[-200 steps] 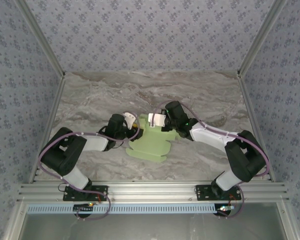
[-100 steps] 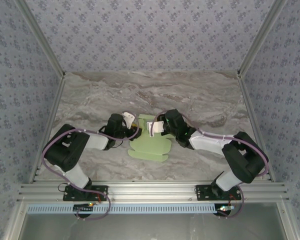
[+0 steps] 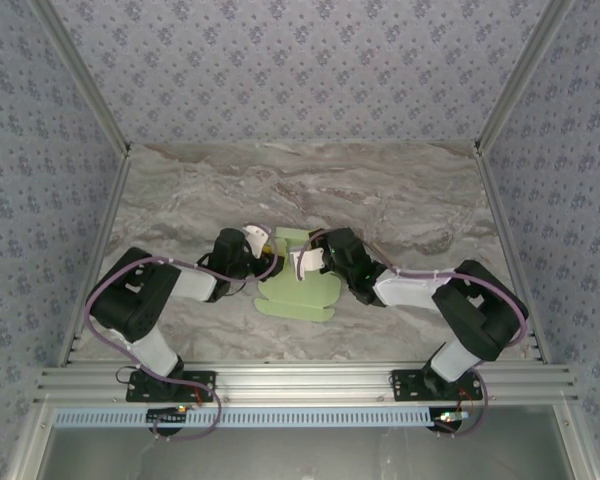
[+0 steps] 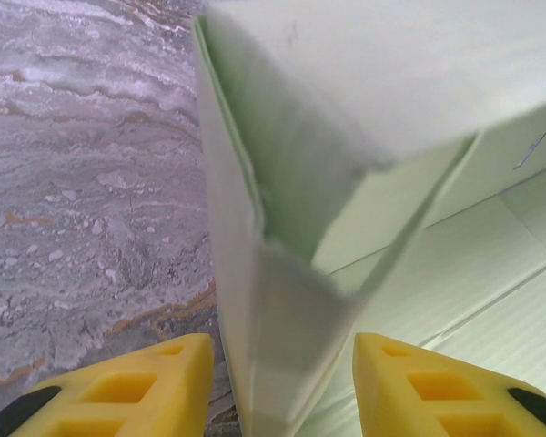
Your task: Fold the paper box
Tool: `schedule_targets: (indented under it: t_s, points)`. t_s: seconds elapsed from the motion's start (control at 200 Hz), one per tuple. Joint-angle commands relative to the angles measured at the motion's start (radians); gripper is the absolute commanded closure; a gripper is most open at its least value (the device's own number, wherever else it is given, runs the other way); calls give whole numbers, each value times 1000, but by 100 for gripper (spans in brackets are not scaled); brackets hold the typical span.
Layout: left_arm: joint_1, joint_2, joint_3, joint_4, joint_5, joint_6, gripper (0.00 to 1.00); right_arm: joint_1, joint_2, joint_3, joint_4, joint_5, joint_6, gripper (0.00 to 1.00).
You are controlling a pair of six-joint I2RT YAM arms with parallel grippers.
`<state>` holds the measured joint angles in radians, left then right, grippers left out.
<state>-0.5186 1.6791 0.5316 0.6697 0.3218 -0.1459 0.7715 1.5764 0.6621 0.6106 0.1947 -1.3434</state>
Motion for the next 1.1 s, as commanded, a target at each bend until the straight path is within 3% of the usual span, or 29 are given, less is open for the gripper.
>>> schedule_targets:
  t_s: [0.0, 0.495, 1.094]
  points:
    - [9, -32, -11, 19, -4, 22, 56, 11, 23, -24, 0, 20, -36, 100]
    - [17, 35, 44, 24, -69, -10, 70, 12, -6, -14, -28, -6, 12, 100]
    - [-59, 59, -56, 220, -204, 24, 64, 73, -4, -84, 73, 79, -48, 100]
